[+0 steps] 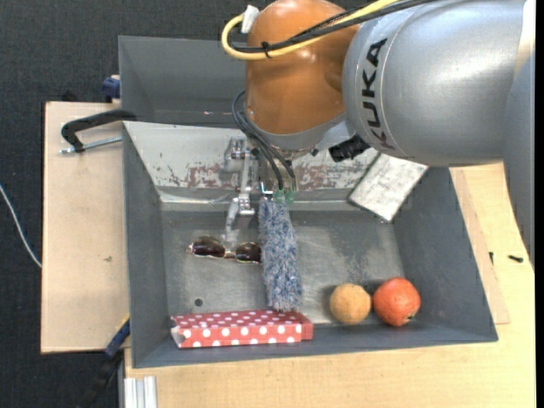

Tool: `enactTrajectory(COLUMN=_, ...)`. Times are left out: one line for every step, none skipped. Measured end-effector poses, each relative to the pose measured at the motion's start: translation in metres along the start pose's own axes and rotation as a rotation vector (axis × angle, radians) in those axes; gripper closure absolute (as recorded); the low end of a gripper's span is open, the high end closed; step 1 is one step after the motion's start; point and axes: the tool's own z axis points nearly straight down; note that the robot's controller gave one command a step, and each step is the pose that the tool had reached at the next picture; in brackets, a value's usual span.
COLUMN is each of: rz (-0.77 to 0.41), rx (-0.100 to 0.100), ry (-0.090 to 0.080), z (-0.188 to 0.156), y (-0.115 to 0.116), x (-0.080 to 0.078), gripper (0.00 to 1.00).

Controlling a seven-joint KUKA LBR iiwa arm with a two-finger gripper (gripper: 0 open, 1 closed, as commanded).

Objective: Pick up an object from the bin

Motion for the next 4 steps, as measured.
enactTrajectory(rz=0.002, rx=-0.002, ry=-0.009, z=-0.005, y=-0.001, x=-0.002, gripper=0.00)
enactTrajectory(rz=-0.054, rx=-0.003, ry=-0.017, z=0.029, y=0.008, x=-0.013, gripper=0.00)
enactTrajectory(rz=-0.185, rx=-0.003, ry=-0.012, z=0.122, y=0.028, x=-0.017, gripper=0.00)
enactTrajectory(rz=-0.199, rx=0.001, ry=-0.005, z=0.146, y=0.010, x=-0.019, gripper=0.00)
